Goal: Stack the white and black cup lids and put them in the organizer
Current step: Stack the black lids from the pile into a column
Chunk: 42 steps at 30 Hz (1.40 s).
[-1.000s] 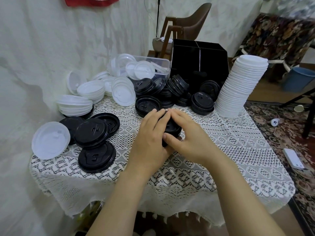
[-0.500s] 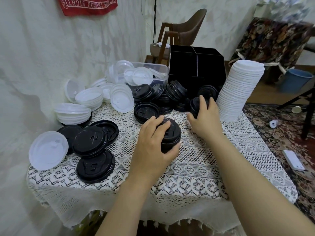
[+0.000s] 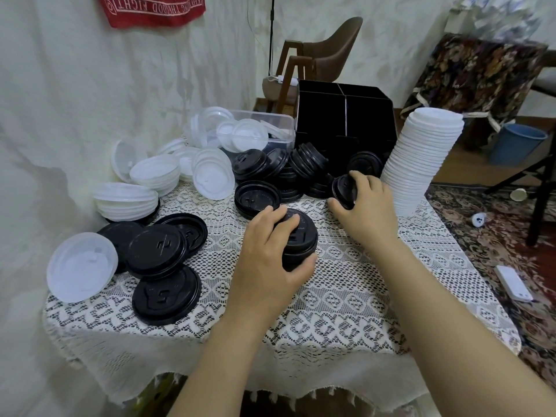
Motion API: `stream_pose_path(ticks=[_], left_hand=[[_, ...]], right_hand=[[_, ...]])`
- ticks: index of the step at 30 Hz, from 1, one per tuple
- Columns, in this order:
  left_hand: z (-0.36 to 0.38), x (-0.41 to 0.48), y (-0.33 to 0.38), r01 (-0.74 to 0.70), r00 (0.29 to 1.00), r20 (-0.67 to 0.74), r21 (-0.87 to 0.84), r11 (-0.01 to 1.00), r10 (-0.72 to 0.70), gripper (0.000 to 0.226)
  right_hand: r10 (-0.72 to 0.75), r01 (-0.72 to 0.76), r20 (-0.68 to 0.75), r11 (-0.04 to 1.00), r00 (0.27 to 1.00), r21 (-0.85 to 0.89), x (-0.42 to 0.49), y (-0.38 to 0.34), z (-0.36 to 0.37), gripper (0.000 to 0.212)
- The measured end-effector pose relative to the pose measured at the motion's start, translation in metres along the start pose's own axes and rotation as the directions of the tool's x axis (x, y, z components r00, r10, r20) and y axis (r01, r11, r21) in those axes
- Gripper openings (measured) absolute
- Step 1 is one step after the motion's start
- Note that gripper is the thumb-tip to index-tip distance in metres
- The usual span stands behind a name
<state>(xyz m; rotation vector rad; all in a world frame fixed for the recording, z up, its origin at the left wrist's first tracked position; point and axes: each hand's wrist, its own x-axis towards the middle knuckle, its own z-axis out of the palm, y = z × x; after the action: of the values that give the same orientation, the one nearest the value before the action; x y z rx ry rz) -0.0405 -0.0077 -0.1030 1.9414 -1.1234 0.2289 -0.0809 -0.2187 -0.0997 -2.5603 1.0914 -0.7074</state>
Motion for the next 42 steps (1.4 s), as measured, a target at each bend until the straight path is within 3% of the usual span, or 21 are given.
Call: stream_pose_path(ticks=[3,8,14,18,23,27,32,35,38,42], left_hand=[[-0.001,0.001,0.000,0.002,1.000,0.000,-0.010,1.000,-0.002,0.059],[0.000,0.001,-0.001,0.001,1.000,-0.010,-0.020,1.000,-0.001,0.056],[0.001,0.000,0.000,0.004,1.000,-0.015,-0.019,1.000,-0.004,0.056],[0.000,0.000,0.000,0.002,1.000,-0.012,-0.019,1.000,-0.003,0.055],[0.000,0.000,0.000,0.017,1.000,0.000,-0.031,0.999,-0.017,0.055],[0.001,-0.001,-0.001,0.020,1.000,-0.002,-0.029,0.999,-0.020,0.056],[0.000,-0.002,0.001,0.046,0.998,0.032,-0.036,0.998,-0.045,0.067],[-0.002,-0.001,0.006,0.121,0.992,0.056,-0.080,0.989,-0.117,0.056],[-0.003,-0.001,0.008,0.176,0.983,0.071,-0.131,0.976,-0.167,0.055],[-0.008,0.002,0.009,0.289,0.957,0.074,-0.214,0.933,-0.279,0.092]], right_hand=[[-0.133,0.135,-0.022,0.989,0.991,0.068,-0.016,0.003,-0.015,0.068],[-0.345,0.281,0.223,0.920,0.912,0.275,-0.050,0.004,-0.038,0.079],[-0.400,0.275,0.453,0.908,0.797,0.317,-0.072,0.010,-0.043,0.075],[-0.381,0.229,0.501,0.912,0.777,0.339,-0.076,0.012,-0.043,0.075],[-0.247,0.139,0.382,0.948,0.891,0.287,-0.084,0.016,-0.039,0.084],[-0.210,0.144,0.352,0.968,0.912,0.204,-0.089,0.010,-0.035,0.084],[-0.213,0.125,0.307,0.951,0.928,0.282,-0.084,0.007,-0.050,0.079],[-0.229,0.134,0.201,0.907,0.953,0.399,-0.077,-0.004,-0.070,0.071],[-0.302,0.187,0.148,0.836,0.942,0.515,-0.072,-0.022,-0.084,0.068],[-0.455,0.297,0.211,0.804,0.865,0.515,-0.073,-0.049,-0.084,0.069]])
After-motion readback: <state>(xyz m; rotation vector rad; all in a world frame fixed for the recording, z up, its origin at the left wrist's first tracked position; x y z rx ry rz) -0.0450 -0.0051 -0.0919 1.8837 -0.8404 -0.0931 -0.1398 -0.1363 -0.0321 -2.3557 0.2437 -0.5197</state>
